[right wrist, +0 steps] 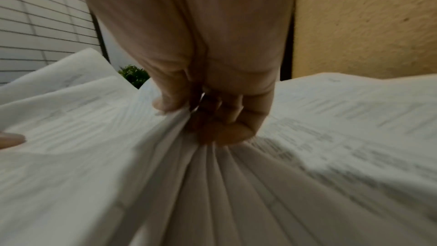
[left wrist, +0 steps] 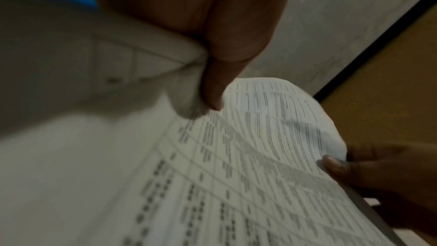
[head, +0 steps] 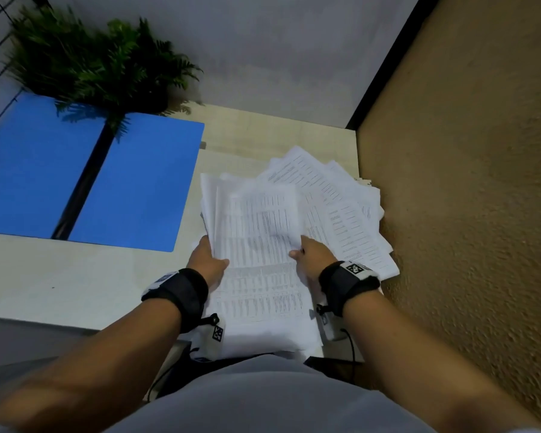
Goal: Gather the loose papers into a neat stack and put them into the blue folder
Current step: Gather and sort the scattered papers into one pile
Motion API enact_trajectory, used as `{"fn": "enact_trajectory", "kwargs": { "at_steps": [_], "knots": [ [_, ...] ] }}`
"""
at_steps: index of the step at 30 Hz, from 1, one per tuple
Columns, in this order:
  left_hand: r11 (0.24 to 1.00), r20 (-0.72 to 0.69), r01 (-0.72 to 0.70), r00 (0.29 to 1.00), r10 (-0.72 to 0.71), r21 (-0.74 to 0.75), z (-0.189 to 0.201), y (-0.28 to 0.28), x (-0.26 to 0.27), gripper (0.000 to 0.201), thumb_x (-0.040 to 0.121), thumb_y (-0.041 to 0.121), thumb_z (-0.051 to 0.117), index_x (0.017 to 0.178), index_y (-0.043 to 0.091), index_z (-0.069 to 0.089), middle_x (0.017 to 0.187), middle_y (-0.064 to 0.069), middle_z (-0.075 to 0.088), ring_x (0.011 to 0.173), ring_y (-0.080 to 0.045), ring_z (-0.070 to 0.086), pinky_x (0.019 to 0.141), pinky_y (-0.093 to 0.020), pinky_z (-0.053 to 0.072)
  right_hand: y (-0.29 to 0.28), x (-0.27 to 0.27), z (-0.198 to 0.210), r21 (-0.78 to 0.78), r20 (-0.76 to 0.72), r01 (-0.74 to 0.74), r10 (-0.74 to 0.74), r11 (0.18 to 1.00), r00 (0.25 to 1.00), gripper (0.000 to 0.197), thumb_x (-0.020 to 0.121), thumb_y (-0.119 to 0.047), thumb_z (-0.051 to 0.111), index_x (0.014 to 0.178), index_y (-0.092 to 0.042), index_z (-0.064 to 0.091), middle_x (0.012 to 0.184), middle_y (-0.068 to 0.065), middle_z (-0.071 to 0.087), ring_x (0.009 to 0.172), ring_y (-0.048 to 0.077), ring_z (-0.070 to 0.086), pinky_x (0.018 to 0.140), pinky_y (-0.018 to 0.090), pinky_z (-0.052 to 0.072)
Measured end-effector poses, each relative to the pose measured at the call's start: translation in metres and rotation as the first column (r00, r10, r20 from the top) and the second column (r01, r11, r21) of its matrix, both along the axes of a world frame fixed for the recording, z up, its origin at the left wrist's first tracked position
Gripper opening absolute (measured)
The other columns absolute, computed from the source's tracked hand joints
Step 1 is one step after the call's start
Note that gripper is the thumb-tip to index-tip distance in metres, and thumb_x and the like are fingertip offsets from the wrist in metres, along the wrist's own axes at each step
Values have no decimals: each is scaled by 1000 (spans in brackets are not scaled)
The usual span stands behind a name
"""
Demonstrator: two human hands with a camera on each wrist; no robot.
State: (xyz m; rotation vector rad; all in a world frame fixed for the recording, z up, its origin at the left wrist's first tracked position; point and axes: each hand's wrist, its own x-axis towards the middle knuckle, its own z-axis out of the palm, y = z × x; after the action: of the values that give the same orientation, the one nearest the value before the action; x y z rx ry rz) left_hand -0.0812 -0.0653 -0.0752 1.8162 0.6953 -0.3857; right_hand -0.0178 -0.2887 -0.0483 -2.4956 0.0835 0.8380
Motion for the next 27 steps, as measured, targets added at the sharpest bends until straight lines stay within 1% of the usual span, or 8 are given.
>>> {"fn": "enact_trajectory", "kwargs": {
  "at_steps": [3, 5, 11, 14, 18, 21, 24, 27],
  "knots": [
    [994, -6, -111, 994, 111, 6, 3, 8, 1, 41, 94, 3, 55, 134, 5, 48, 128, -14, 59, 100, -22, 53, 85, -28, 41, -14, 7, -8, -26, 271, 338, -318, 941, 908, 30, 91, -29, 61, 112, -10, 51, 116, 10, 49, 108, 29, 48, 91, 44, 46],
    [986, -27, -166, 986, 166, -11, 1, 16, -2, 38, 95, 4, 55, 132, 2, 50, 123, -13, 61, 103, -28, 57, 84, -28, 41, -31, 11, -11, -23, 264, 528, -504, 849, 822, 47, 91, -27, 63, 128, -5, 47, 130, 16, 48, 121, 35, 46, 100, 47, 42],
    [976, -23, -198, 980, 197, -94, -10, 4, -2, 39, 94, 17, 59, 131, 6, 54, 127, -15, 62, 116, -34, 59, 99, -39, 46, -38, -2, -31, 112, -47, 382, -379, 917, 924, 25, 96, -7, 50, 115, 7, 56, 116, 14, 58, 115, 31, 55, 97, 33, 42],
    [970, 1, -195, 980, 197, -143, -11, -6, 2, 36, 94, 17, 58, 130, 8, 56, 117, -11, 64, 110, -31, 60, 93, -36, 46, -23, -13, -41, 241, -164, 426, -396, 872, 903, 20, 93, -1, 41, 85, -2, 60, 84, 13, 61, 76, 23, 59, 66, 25, 50],
    [969, -9, -187, 982, 188, -161, -9, -5, 3, 38, 95, 16, 57, 133, 10, 53, 124, -12, 63, 115, -32, 59, 100, -42, 45, -18, -17, -42, 302, -261, 457, -388, 837, 884, 27, 90, -14, 51, 106, 4, 63, 106, 18, 68, 100, 36, 65, 90, 45, 55],
    [974, 22, -199, 979, 203, -104, -8, 2, 3, 41, 96, 10, 55, 136, 11, 49, 127, -12, 60, 117, -32, 58, 97, -39, 45, -28, -21, -30, 339, -115, 709, -721, 618, 683, 20, 87, -11, 62, 106, -5, 55, 104, 12, 63, 89, 28, 64, 77, 34, 56],
    [973, 91, -222, 970, 228, -71, -1, 12, 4, 48, 96, 3, 53, 141, 11, 42, 123, -6, 56, 110, -23, 54, 93, -32, 42, -56, -28, -21, 157, 33, 896, -909, 415, 416, 59, 73, -26, 75, 124, -8, 51, 125, 14, 57, 109, 32, 60, 94, 41, 53],
    [969, 110, -225, 965, 236, -102, -1, 23, 9, 68, 92, -1, 57, 149, 18, 25, 133, -2, 47, 118, -21, 48, 102, -37, 40, -83, -35, -18, 106, -192, 921, -901, 376, 390, 64, 81, -36, 67, 136, -10, 47, 131, 12, 56, 113, 30, 59, 91, 37, 51]
  ]
}}
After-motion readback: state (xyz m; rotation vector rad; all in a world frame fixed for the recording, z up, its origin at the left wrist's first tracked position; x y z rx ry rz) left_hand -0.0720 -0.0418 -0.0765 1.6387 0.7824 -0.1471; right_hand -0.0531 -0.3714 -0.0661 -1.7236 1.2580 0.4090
